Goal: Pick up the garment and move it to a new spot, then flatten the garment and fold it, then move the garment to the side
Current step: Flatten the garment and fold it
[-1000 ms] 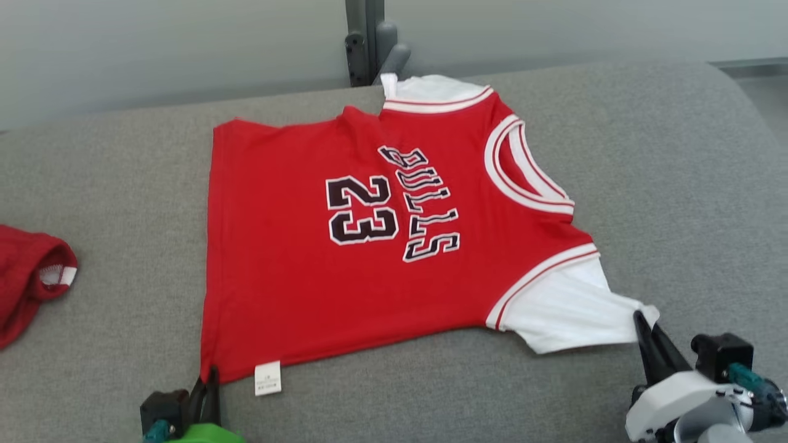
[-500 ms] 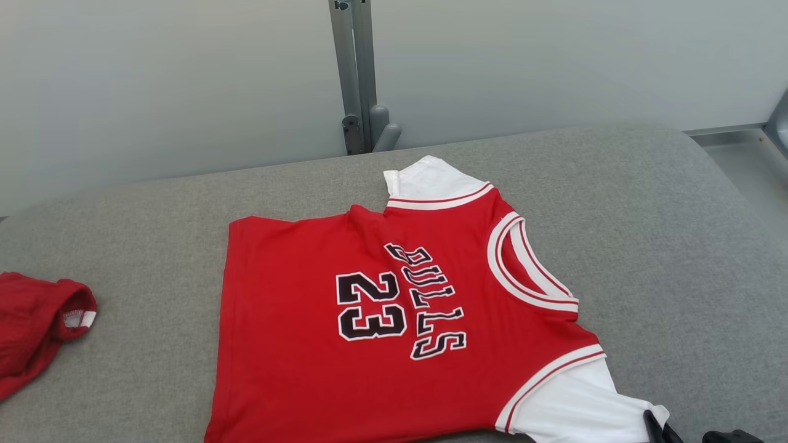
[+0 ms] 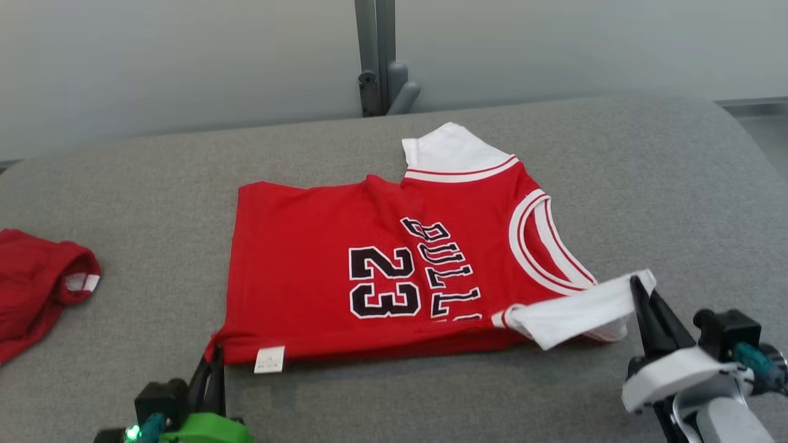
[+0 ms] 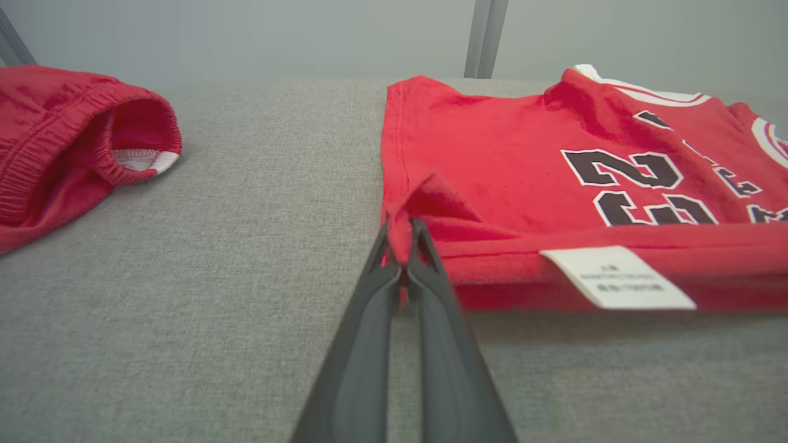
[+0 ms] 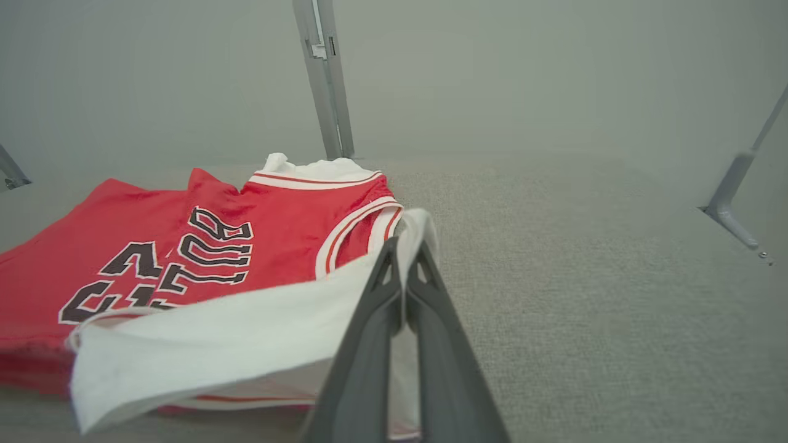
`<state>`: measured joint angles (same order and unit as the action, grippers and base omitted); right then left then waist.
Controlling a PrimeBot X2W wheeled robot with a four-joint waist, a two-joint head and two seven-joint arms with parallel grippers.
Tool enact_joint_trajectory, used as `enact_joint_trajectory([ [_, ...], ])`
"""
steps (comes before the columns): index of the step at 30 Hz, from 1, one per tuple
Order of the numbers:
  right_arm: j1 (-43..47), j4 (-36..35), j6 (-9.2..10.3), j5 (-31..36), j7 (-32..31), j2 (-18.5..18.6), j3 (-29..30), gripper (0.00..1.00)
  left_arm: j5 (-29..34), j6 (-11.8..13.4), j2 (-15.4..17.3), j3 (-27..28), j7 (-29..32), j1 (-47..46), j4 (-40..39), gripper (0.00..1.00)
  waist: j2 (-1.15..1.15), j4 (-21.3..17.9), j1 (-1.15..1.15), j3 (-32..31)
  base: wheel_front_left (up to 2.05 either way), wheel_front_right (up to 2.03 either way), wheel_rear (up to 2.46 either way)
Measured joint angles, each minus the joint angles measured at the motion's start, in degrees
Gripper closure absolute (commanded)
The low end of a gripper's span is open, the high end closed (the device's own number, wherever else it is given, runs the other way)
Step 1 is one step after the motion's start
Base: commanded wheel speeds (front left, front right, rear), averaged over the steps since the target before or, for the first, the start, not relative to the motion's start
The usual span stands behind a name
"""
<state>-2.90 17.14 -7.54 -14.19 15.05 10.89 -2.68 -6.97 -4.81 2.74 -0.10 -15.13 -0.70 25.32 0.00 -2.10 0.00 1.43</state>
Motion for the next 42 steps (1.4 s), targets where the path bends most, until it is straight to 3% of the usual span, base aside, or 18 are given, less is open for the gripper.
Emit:
enact_joint_trajectory([
  [10,-16.11,8.23,0.00,3.30,0.00,0.42,1.48,1.00,0.25,-0.24,0.01,-3.10,0.00,-13.57,4.94,1.00,0.00,1.84,0.00,7.08,0.00,0.00,0.00],
  [20,-26.41,14.56,0.00,5.72,0.00,1.09,2.24,1.00,0.48,0.75,0.01,-3.83,0.01,-22.69,8.22,1.00,0.00,3.61,0.00,13.74,0.00,0.00,0.00],
  [21,-27.36,15.80,0.00,5.89,0.00,0.98,2.74,0.00,0.52,0.78,0.01,-3.92,0.00,-23.50,8.38,0.60,0.00,3.75,0.00,14.40,0.00,0.00,0.00],
  [22,-28.28,18.01,0.00,6.55,0.01,0.85,3.57,0.00,0.52,0.81,0.02,-3.96,0.00,-24.05,8.47,0.00,0.00,3.88,0.00,15.04,0.00,0.00,0.00],
  [24,-29.00,19.91,0.02,6.95,-0.01,0.37,4.33,0.00,0.20,1.15,0.01,-4.12,0.00,-24.43,8.53,0.00,0.00,4.11,0.00,16.13,0.00,0.00,0.00],
  [28,-29.77,16.81,0.01,7.24,0.00,-0.43,6.02,0.00,-0.65,2.34,0.03,-4.27,0.00,-24.24,6.03,0.00,0.00,4.56,0.00,17.26,0.00,0.00,0.00],
  [37,-15.09,11.28,0.01,3.88,0.00,-1.34,3.92,0.00,-3.67,4.31,0.05,-4.92,0.00,-14.82,1.54,0.00,0.00,4.43,0.00,15.13,0.00,0.00,0.00],
  [42,-12.13,11.20,0.01,2.09,0.00,-1.64,3.26,0.00,-4.03,4.64,0.02,-5.26,0.01,-13.28,0.94,0.00,0.00,3.90,0.00,14.71,0.00,0.00,0.00],
])
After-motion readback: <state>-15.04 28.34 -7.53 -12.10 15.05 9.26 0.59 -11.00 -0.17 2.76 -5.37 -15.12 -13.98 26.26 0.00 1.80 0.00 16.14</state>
